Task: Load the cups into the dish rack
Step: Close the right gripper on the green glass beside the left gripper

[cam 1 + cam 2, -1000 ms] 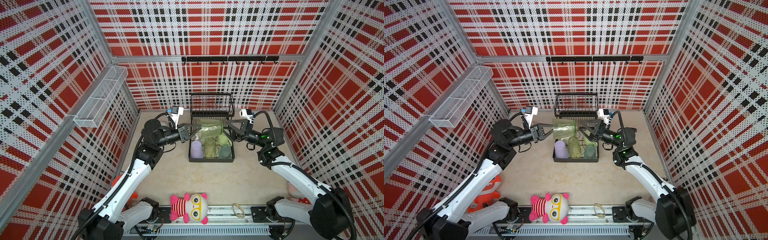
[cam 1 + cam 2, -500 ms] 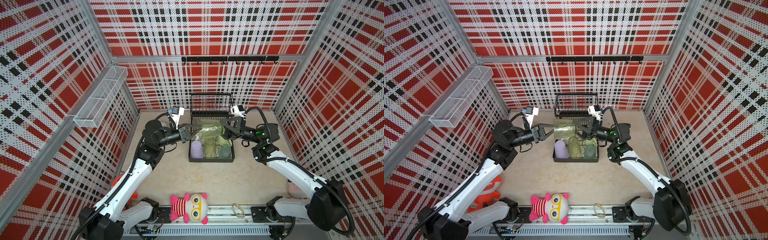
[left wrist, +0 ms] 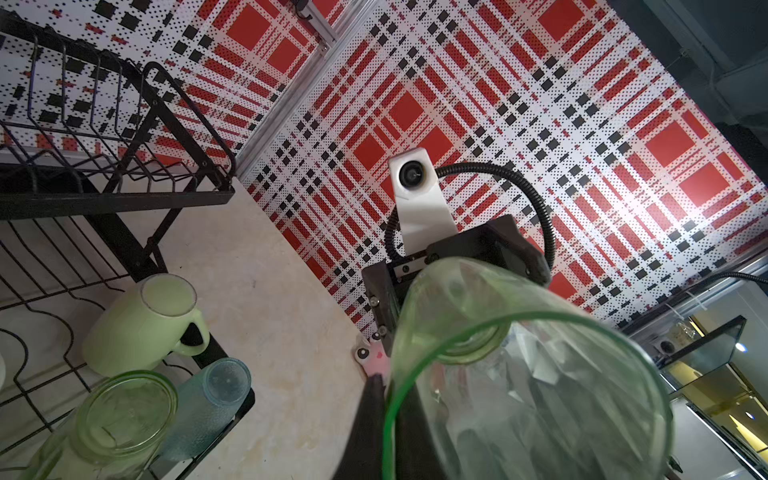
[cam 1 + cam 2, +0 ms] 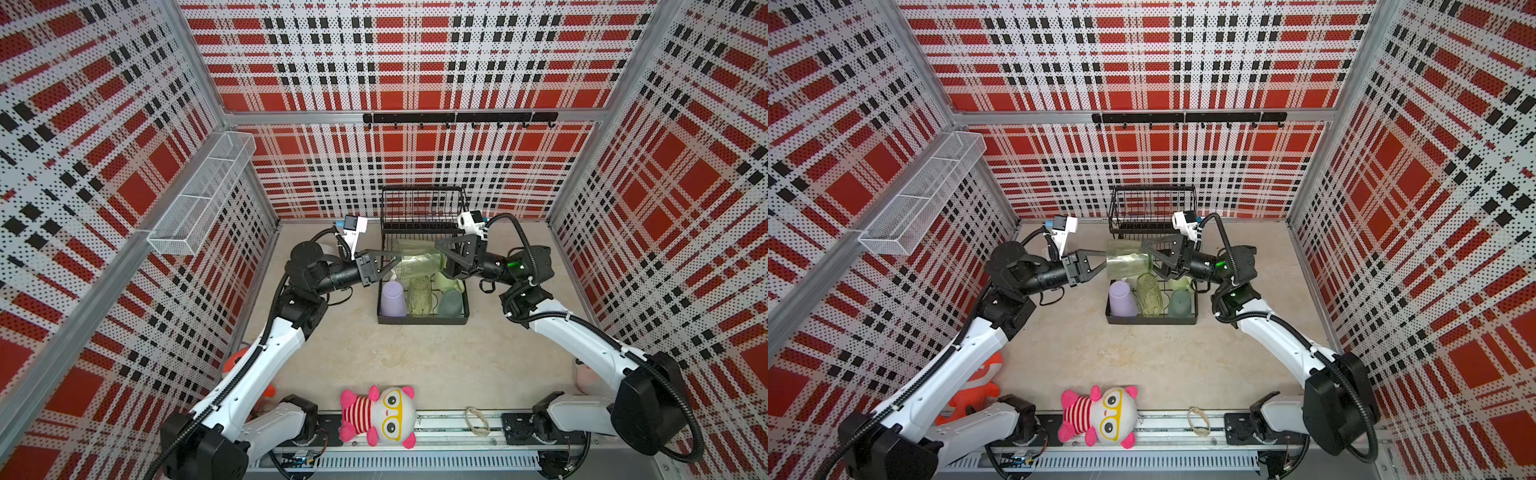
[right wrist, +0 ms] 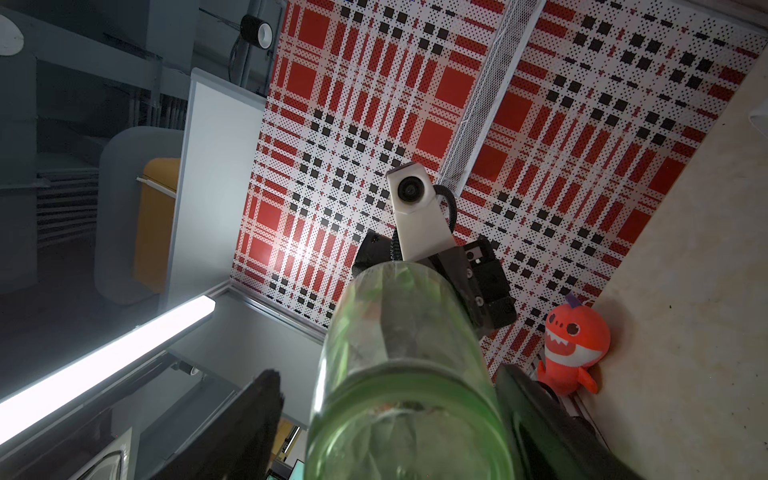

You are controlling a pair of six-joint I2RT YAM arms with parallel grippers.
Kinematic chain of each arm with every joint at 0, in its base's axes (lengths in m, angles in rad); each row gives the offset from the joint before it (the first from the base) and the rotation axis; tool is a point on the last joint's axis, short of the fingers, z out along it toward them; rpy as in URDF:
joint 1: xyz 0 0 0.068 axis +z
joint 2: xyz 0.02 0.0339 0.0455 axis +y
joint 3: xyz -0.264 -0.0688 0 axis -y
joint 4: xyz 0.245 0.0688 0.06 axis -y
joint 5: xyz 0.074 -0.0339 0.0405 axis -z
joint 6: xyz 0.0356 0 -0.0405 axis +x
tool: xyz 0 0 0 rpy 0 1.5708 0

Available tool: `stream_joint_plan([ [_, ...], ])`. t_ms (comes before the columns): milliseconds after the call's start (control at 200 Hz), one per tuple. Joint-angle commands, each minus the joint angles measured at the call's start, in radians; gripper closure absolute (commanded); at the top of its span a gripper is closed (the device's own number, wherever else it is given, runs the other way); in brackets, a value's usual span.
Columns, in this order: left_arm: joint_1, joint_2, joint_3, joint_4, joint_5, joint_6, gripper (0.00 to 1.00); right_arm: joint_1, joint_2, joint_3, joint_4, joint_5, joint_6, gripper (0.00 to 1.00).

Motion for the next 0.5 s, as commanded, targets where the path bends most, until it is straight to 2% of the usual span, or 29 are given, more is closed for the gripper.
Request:
stream_joint_plan([
  [0, 0.011, 0.006, -0.012, 0.029, -0.001, -0.010, 1.00, 0.006, -0.006, -0.012, 0.073, -0.001, 0.024, 0.09],
  [35, 0.011, 0.006, -0.012, 0.028, -0.004, -0.010, 1.00, 0.007, -0.004, -0.014, 0.084, -0.002, 0.023, 0.02],
  [125, 0.012, 0.004, -0.012, 0.031, -0.008, -0.013, 1.00, 0.008, 0.003, -0.019, 0.136, -0.011, 0.026, 0.00],
  [496, 0.012, 0.015, -0.009, 0.032, -0.023, -0.039, 1.00, 0.012, 0.017, -0.035, 0.126, -0.025, -0.005, 0.12],
])
